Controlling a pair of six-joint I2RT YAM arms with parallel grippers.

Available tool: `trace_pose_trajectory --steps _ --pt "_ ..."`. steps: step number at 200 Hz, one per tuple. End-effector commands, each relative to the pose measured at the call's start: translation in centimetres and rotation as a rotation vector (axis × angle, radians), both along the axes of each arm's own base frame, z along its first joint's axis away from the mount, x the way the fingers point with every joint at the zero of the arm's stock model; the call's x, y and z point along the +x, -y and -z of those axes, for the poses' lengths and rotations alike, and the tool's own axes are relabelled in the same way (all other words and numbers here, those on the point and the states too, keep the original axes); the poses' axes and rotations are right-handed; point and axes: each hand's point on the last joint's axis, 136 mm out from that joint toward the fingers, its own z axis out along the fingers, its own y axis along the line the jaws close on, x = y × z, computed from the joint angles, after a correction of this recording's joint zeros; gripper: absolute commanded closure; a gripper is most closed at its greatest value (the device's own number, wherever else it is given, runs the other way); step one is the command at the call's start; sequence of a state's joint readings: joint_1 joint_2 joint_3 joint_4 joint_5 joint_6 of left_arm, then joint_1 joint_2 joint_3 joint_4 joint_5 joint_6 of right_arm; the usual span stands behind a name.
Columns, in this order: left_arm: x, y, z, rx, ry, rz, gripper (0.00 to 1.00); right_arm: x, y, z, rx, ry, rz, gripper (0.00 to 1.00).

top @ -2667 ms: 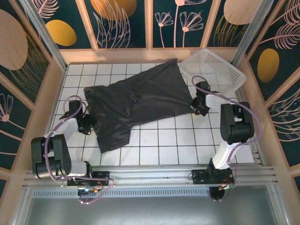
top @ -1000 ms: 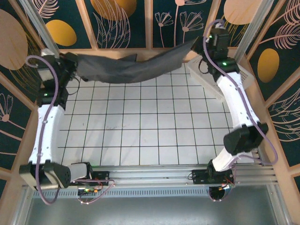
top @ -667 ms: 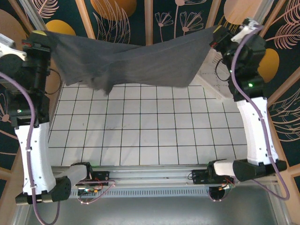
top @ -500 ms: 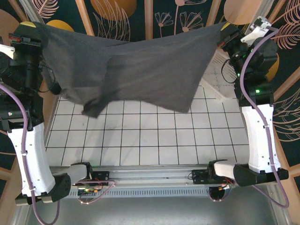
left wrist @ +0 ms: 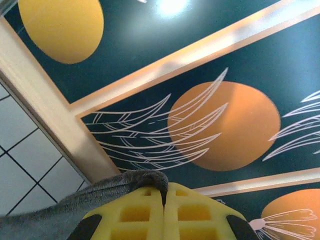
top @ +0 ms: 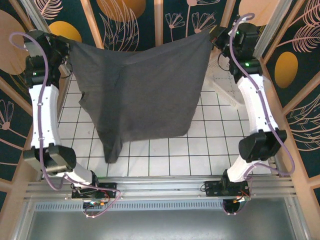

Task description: Fold and stack the t-shirts

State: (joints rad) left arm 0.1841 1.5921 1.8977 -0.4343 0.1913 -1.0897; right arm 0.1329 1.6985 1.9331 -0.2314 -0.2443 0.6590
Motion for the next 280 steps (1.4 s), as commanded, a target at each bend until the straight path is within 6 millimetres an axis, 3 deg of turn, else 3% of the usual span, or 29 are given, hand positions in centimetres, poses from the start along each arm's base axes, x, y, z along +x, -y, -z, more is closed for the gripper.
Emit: trace_pose_trajectory --steps 1,18,22,38,51,53,61,71,81,99,123,140,142,158,168,179,196,214,241,262,280 --pt "-1.2 0.6 -10.8 0.078 0.294 0.067 1.0 -0.9 0.7 -7.2 0.039 0.176 -0.006 1.0" --pt "-2.4 0.6 -15.5 0.122 0.388 0.069 1.0 -0.6 1.9 -8.5 0.062 0.189 0.012 1.0" --pt "-1.8 0.4 -15.6 0.125 0.388 0.067 1.0 -0.7 2.2 -8.8 0.07 0.193 0.014 1.0" --pt "-3.4 0.5 -18.1 0.136 0.435 0.057 1.0 -1.2 3.6 -9.7 0.09 0.203 0.031 1.0" --pt "-4.4 0.6 -18.0 0.124 0.426 0.049 1.0 -1.9 4.5 -9.8 0.089 0.196 0.043 1.0" --pt "-5.4 0.8 -18.6 0.126 0.44 0.048 1.0 -2.0 4.6 -9.7 0.087 0.192 0.046 1.0" --pt "-6.2 1.0 -17.6 0.116 0.417 0.046 1.0 -2.6 5.0 -9.3 0.082 0.176 0.054 1.0" --pt "-7.4 0.9 -15.6 0.1 0.373 0.024 1.0 -3.3 5.5 -8.1 0.072 0.145 0.068 1.0" --pt "-8.2 0.0 -11.1 0.068 0.265 -0.037 1.0 -4.4 5.8 -6.4 0.061 0.108 0.085 1.0" --pt "-11.9 -2.1 -2.2 0.007 0.074 -0.208 1.0 -6.7 6.6 -1.8 0.055 0.013 0.134 1.0" --pt "-15.9 -2.3 8.9 -0.08 -0.086 -0.292 1.0 -10.4 7.5 9.0 0.074 -0.215 0.207 1.0" --pt "-17.2 -1.8 16.0 -0.076 -0.233 -0.28 0.71 -13.3 7.5 17.6 0.071 -0.394 0.22 1.0" --pt "-17.3 -1.7 16.5 -0.07 -0.244 -0.274 0.67 -13.7 7.4 18.5 0.069 -0.41 0.216 0.99" --pt "-18.0 -1.2 22.7 -0.032 -0.406 -0.228 0.4 -16.0 6.3 25.9 0.035 -0.565 0.161 0.59" --pt "-18.3 -0.7 25.7 -0.02 -0.493 -0.191 0.33 -17.3 5.9 29.5 -0.001 -0.661 0.137 0.47" --pt "-18.8 0.0 28.5 -0.029 -0.572 -0.15 0.31 -18.5 5.6 32.4 -0.037 -0.749 0.118 0.42" --pt "-20.0 1.1 31.3 -0.059 -0.655 -0.103 0.32 -20.0 5.7 34.6 -0.069 -0.835 0.114 0.4" --pt "-21.1 2.6 32.6 -0.087 -0.681 -0.048 0.39 -21.1 5.7 35.2 -0.096 -0.859 0.12 0.4" --pt "-22.8 8.2 35.7 -0.019 -0.825 0.208 0.47 -21.7 4.9 34.9 -0.162 -0.852 0.109 0.4" --pt "-26.1 12.7 39.0 0.099 -0.97 0.405 0.51 -21.3 3.4 34.3 -0.226 -0.833 0.082 0.41" --pt "-29.6 14.4 41.3 0.182 -1.081 0.485 0.55 -20.6 1.9 33.6 -0.263 -0.81 0.054 0.41"
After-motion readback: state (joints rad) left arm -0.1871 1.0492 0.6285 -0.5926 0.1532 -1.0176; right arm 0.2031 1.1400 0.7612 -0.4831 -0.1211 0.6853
